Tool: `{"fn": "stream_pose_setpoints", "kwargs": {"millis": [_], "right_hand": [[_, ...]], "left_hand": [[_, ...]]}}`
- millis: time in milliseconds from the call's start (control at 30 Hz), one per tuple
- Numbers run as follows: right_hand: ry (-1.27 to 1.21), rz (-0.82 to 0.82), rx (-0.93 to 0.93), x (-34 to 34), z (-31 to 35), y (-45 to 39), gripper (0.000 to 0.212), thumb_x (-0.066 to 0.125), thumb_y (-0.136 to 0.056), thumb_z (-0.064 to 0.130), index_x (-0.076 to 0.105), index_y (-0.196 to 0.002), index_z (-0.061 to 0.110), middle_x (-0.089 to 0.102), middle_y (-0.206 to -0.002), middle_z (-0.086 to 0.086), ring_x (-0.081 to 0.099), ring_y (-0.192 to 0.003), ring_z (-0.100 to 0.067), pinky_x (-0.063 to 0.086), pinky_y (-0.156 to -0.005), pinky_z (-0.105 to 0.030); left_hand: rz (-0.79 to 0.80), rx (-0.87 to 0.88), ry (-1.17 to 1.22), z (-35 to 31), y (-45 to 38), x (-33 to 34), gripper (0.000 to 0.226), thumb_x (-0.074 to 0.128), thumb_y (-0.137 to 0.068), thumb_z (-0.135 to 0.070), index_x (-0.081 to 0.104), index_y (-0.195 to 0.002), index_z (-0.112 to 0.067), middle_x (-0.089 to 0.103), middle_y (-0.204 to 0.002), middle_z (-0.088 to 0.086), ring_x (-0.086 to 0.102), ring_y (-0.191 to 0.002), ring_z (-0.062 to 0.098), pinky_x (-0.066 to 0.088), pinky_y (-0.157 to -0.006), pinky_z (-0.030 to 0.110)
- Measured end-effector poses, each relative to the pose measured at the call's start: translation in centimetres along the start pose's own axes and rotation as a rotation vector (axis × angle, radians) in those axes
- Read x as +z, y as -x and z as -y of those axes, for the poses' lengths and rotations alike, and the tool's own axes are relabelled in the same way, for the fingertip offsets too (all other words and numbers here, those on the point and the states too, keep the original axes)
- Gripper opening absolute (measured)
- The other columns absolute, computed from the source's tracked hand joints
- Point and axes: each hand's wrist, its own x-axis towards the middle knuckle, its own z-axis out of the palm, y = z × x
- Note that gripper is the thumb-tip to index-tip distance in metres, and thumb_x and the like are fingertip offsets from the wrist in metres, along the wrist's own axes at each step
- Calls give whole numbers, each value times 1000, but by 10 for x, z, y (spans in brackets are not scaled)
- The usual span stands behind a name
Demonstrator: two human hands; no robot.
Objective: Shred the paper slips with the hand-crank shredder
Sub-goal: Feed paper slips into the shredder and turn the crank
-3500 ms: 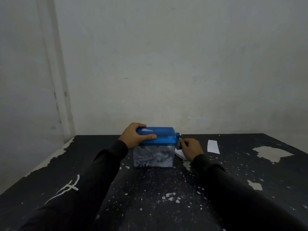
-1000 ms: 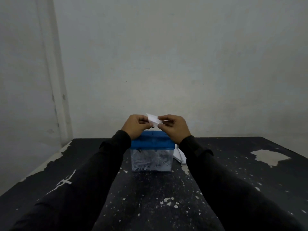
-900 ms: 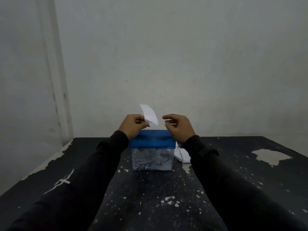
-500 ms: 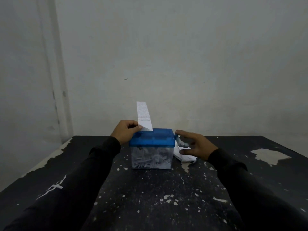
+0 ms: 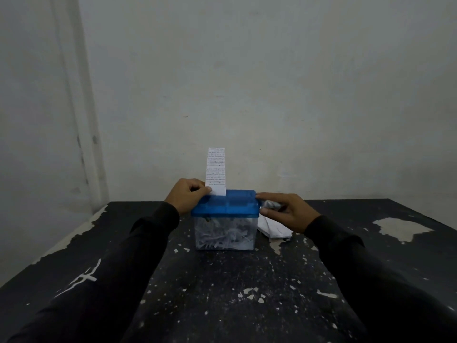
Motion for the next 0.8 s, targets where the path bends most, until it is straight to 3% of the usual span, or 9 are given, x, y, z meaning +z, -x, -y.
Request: {"fn": "stream_pose_setpoints", "kwargs": {"millis": [100,200,267,433,600,667,800], "right_hand": [[-71,-16,44,0,4,-2,37,71,-89,39,71,-124,25,73,-120,5,68,-110,-10,56,-96,-40],[-112,-19,56,0,5,-5,31,72,-91,32,73,-119,21,74,-113,5,70,-104,-10,58,-93,-37],[-136,-26,45,-1,8,-6,28,72,-92,31,71,-118,19,74,-108,4,71,-94,-16,61,-82,-38],[-187,-78,127,-2,18,-13,33,69,-94,35,56,-121,21,74,-91,-4,71,-66,-22,55,-60,-28],[-294,-192,202,8,16,-21,32,70,-94,32,51,-116,19,72,-85,-10,69,-64,-29,60,-53,-48],[-323,-235,223,11,16,-26,33,71,-93,35,51,-115,19,72,-83,-13,69,-64,-33,58,-49,-51],[-275,-303,307,19,20,-39,36,68,-95,36,48,-119,18,68,-76,-15,65,-54,-17,56,-45,-45]], "left_hand": [[6,33,10,1,1,0,25,70,-96,-15,73,-71,-14,72,-90,-2,66,-78,5,48,-67,11],[-1,28,47,0,1,1,7,72,-94,-13,78,-92,-11,74,-94,-4,68,-80,-2,50,-70,10],[-14,32,69,-1,0,2,7,72,-93,-9,77,-99,-9,74,-94,-5,68,-80,-2,52,-70,10],[-67,18,31,3,-2,6,9,73,-92,-9,74,-92,-1,75,-93,7,68,-81,12,53,-68,12],[-94,77,-67,10,2,9,13,73,-93,-15,72,-89,-3,76,-94,8,70,-85,18,58,-77,28],[-108,100,-74,10,4,10,12,72,-93,-16,72,-88,-4,75,-92,7,69,-83,17,57,-74,25],[-123,114,-75,11,5,11,12,72,-93,-15,72,-87,-5,75,-88,8,66,-77,15,51,-67,14]]}}
